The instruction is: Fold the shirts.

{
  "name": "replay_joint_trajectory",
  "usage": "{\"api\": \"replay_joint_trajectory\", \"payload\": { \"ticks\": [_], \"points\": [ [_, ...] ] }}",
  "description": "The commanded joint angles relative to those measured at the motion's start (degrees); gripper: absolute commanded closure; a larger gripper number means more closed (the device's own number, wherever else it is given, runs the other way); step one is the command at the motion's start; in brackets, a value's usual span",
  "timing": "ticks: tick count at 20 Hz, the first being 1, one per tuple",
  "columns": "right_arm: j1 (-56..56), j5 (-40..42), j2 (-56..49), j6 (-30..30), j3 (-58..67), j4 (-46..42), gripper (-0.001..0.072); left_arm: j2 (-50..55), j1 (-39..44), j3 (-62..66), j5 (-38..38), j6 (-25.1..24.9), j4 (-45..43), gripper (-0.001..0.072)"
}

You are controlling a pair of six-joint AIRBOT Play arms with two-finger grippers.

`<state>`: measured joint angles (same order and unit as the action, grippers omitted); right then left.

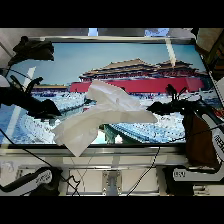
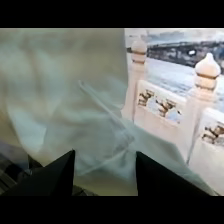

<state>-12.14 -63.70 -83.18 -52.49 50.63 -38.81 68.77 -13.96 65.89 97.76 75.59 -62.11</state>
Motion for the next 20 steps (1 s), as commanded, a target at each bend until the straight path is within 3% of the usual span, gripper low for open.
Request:
{"api": "replay_joint_trajectory", "payload": {
  "ticks": [1, 3, 5, 8, 10, 14, 17, 19, 20],
  "points": [
    [2.60, -3.10, -0.39, 0.59, 2.84, 0.07, 0.0281, -1.84, -1.05, -1.46, 0.37, -0.11, -2.32, 0.0221],
    [2.45, -5.81, -0.39, -0.74, 4.55, -0.46, 0.0429, -1.84, -1.05, -1.92, 0.96, -0.07, -2.93, 0.0220],
    [1.73, -9.07, -0.37, -2.38, 6.69, -4.28, 0.0681, -1.86, -1.05, -3.23, 1.73, 0.68, -5.90, 0.0221],
    [0.68, -10.93, -0.35, -8.39, 10.82, -14.69, 0.0681, -1.86, -1.05, -8.63, 1.99, 2.47, -12.00, 0.0220],
    [-1.01, -10.45, -0.35, -11.54, 13.94, -19.32, 0.0681, -1.86, -1.05, -13.49, 1.55, 2.62, -11.28, 0.0220],
    [-3.23, -12.31, -0.35, -12.17, 16.00, -17.57, 0.0681, -1.86, -1.05, -21.49, 3.23, 3.52, -10.75, 0.0220],
    [-3.19, -11.82, -0.37, -10.86, 16.00, -16.44, 0.0675, -1.86, -1.05, -25.31, -2.58, 2.19, -11.50, 0.0220],
    [-3.19, -12.13, -0.37, -10.62, 16.00, -15.54, 0.0552, -1.86, -1.05, -25.31, -10.60, 1.09, -11.54, 0.0220],
    [-3.19, -12.44, -0.37, -10.64, 16.00, -15.47, 0.0529, -1.86, -1.05, -25.09, -14.84, 1.05, -10.84, 0.0220]
  ]
}}
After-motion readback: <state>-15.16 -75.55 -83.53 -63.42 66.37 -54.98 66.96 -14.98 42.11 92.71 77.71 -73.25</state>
